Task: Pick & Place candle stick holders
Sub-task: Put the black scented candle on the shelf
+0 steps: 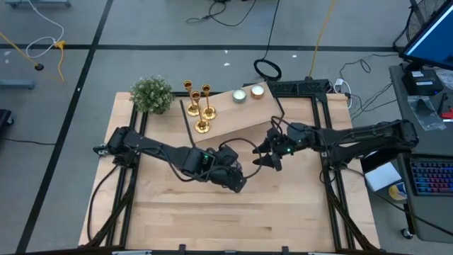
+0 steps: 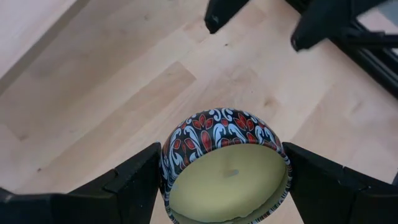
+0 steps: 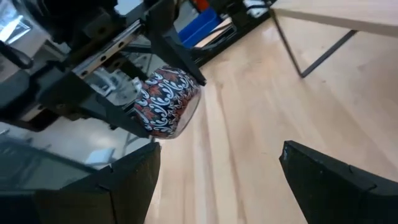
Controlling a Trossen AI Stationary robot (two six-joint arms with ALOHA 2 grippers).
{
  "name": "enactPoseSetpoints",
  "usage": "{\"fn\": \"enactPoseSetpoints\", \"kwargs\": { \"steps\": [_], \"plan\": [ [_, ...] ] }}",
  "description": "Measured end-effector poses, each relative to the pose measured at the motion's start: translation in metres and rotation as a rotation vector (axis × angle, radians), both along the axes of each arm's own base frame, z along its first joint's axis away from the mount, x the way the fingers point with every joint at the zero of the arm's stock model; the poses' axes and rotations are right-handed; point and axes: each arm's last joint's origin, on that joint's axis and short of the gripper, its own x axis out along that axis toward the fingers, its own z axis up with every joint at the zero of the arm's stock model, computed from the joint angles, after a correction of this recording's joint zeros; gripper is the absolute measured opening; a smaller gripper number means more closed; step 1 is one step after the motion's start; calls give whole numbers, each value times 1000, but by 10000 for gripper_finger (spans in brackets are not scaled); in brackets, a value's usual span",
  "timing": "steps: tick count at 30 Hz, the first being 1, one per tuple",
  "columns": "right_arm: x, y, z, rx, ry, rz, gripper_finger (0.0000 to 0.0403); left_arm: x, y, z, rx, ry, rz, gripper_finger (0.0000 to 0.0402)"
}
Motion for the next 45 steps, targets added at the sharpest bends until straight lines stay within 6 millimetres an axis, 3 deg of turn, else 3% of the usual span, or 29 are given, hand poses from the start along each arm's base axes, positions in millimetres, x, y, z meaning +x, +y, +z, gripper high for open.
{"fn": "enactPoseSetpoints", "kwargs": {
  "steps": [10,17,27,38,45],
  "plan": [
    [5,-5,5,-24,-82,3,318,0,0,0,32,15,-42,298],
    [20,-8,-6,59,-5,-6,318,0,0,0,31,14,-41,298],
    [46,-8,12,16,33,53,318,-3,1,-2,38,58,-42,298],
    [48,-6,13,81,21,79,318,-3,2,-2,47,62,-51,298],
    [48,-6,13,-97,-33,135,318,-3,1,-3,10,74,-82,298]
  ]
}}
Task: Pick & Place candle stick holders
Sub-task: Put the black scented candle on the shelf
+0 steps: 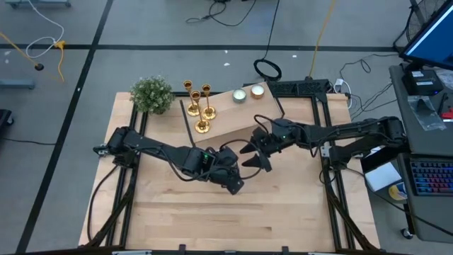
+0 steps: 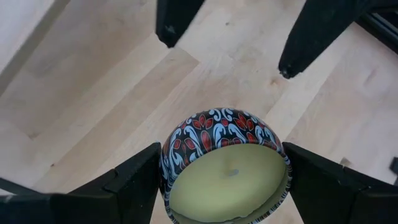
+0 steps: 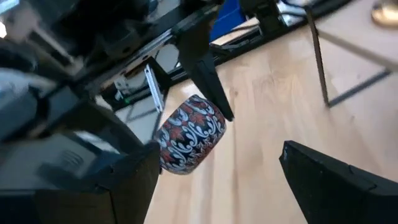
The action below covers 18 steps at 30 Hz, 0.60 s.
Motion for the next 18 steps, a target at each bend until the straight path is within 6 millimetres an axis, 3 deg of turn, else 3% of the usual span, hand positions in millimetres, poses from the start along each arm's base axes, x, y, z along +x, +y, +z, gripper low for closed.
{"fn": "enactPoseSetpoints", "kwargs": {
  "steps": [10,18],
  "plan": [
    [0,18,-1,-504,-156,139,318,2,-3,1,-48,-4,-62,298],
    [-4,35,-11,-1033,-124,203,318,3,-3,1,-104,-3,-68,298]
  ]
}}
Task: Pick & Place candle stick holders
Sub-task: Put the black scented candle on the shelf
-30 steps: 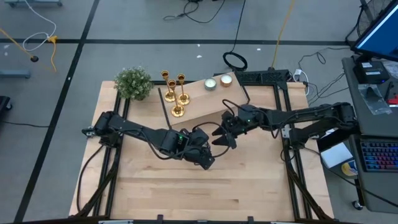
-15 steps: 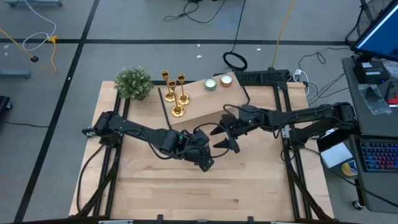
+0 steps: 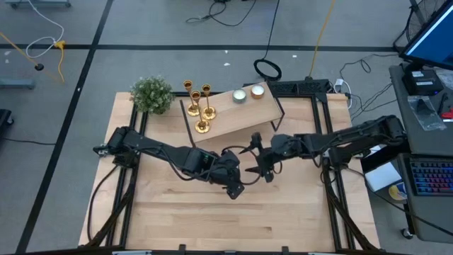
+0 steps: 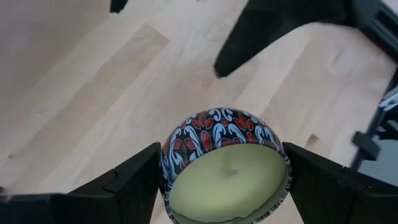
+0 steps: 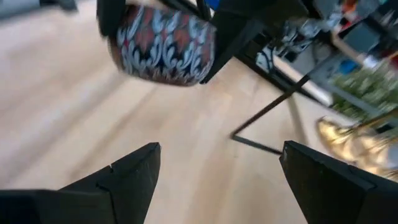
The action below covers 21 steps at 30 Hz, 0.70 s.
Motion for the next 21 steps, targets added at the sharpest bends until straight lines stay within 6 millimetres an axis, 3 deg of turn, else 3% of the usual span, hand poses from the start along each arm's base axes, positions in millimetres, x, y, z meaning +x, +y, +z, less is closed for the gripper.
{"fn": "enactPoseSetpoints", "kwargs": {
  "steps": [5,21],
  "plan": [
    [-1,10,1,-174,-31,44,318,4,5,1,-66,-25,28,298],
    [-4,32,4,-420,-87,123,318,10,15,3,-205,-59,162,298]
  ]
}}
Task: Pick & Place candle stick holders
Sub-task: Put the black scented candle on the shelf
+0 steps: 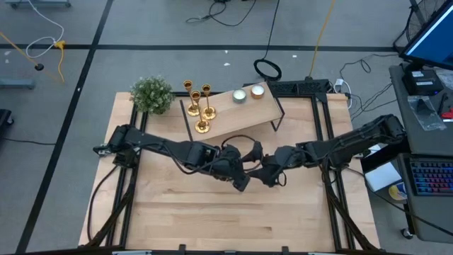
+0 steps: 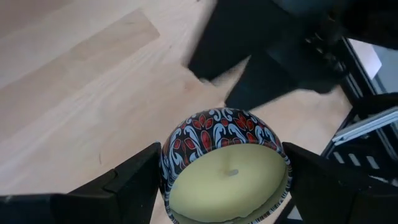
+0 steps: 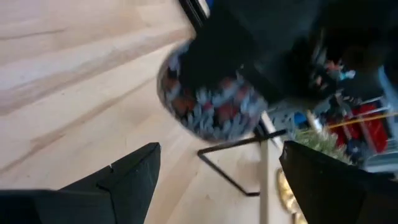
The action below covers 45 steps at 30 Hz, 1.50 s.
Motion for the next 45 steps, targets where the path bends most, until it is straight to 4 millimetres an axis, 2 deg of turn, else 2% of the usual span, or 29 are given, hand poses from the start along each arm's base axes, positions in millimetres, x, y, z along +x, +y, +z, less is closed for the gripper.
{"fn": "enactPoseSetpoints", "kwargs": {
  "steps": [6,11,26,37,45],
  "plan": [
    [-1,8,5,-122,-65,-14,318,3,5,1,-83,-12,34,298],
    [-2,14,5,-134,-65,5,318,9,4,6,-117,-87,18,298],
    [-7,28,6,-215,-85,11,317,11,4,7,-148,-101,34,298],
    [-6,28,9,-250,-114,25,277,12,3,8,-168,-115,15,298],
    [-7,32,9,-262,-123,46,272,12,1,9,-216,-111,-28,298]
  ]
}}
